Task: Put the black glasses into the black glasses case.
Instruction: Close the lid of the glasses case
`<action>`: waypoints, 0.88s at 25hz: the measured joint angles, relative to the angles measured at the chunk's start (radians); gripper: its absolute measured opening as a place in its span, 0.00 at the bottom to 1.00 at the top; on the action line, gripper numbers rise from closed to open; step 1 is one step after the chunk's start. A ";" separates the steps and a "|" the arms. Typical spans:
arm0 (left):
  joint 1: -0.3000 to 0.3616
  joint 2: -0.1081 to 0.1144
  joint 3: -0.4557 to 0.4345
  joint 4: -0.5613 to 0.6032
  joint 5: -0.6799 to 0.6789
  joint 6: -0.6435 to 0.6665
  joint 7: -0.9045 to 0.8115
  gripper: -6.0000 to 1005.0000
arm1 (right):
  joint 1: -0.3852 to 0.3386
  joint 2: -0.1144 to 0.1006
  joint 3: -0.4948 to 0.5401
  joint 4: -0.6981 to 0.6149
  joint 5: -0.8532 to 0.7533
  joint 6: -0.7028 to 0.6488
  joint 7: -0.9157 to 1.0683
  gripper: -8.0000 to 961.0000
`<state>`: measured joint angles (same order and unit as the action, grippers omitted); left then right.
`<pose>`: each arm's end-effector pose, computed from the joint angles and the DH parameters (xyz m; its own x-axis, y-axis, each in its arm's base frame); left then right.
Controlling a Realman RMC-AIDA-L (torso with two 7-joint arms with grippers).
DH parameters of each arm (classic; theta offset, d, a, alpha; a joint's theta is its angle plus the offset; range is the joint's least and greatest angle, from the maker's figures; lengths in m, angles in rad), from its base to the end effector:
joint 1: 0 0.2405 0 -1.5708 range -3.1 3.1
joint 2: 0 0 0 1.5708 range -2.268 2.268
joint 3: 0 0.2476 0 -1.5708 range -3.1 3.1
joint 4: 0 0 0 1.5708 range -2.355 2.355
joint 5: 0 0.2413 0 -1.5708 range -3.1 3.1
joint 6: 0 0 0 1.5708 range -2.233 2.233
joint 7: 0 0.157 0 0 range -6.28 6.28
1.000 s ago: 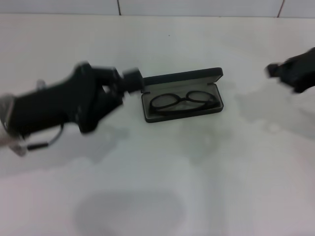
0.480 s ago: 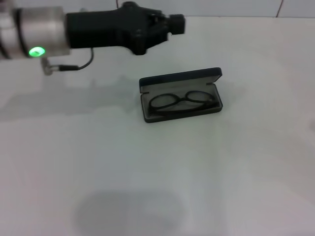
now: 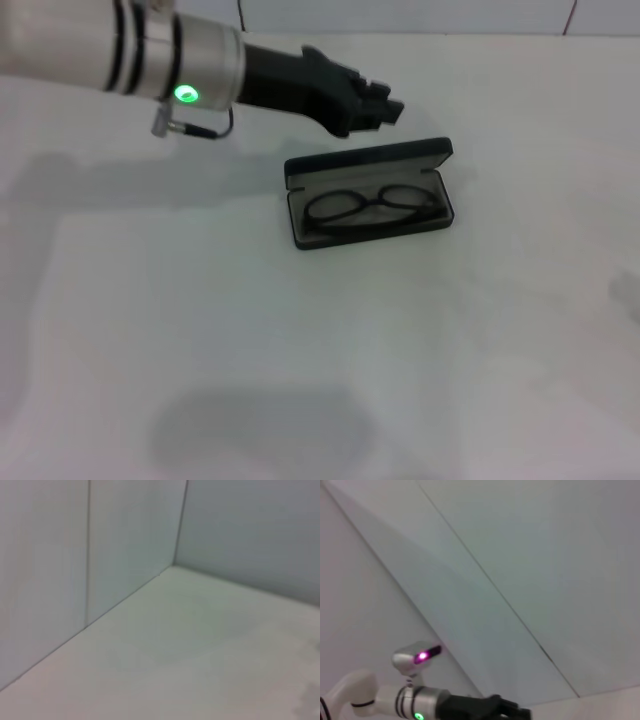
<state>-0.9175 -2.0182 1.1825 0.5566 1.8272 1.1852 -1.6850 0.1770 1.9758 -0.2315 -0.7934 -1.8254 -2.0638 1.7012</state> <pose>-0.1286 0.4496 -0.0593 0.9065 0.2883 0.3084 0.3445 -0.9274 -0.1456 0.3495 0.2169 0.1434 0.3658 -0.4137 -0.8337 -0.7541 -0.6567 -0.0050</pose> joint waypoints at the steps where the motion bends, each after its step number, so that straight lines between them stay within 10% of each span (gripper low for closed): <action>1: -0.002 -0.008 0.000 0.000 0.017 -0.021 -0.005 0.22 | 0.009 0.001 -0.001 0.010 -0.002 0.000 -0.008 0.18; 22: -0.020 -0.057 0.004 -0.054 0.114 -0.147 -0.020 0.27 | 0.109 0.013 -0.050 0.095 -0.069 0.108 -0.075 0.20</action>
<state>-0.9372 -2.0755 1.1863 0.5030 1.9415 1.0384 -1.7045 0.2862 1.9889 -0.2814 -0.6984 -1.8945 -1.9560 1.6264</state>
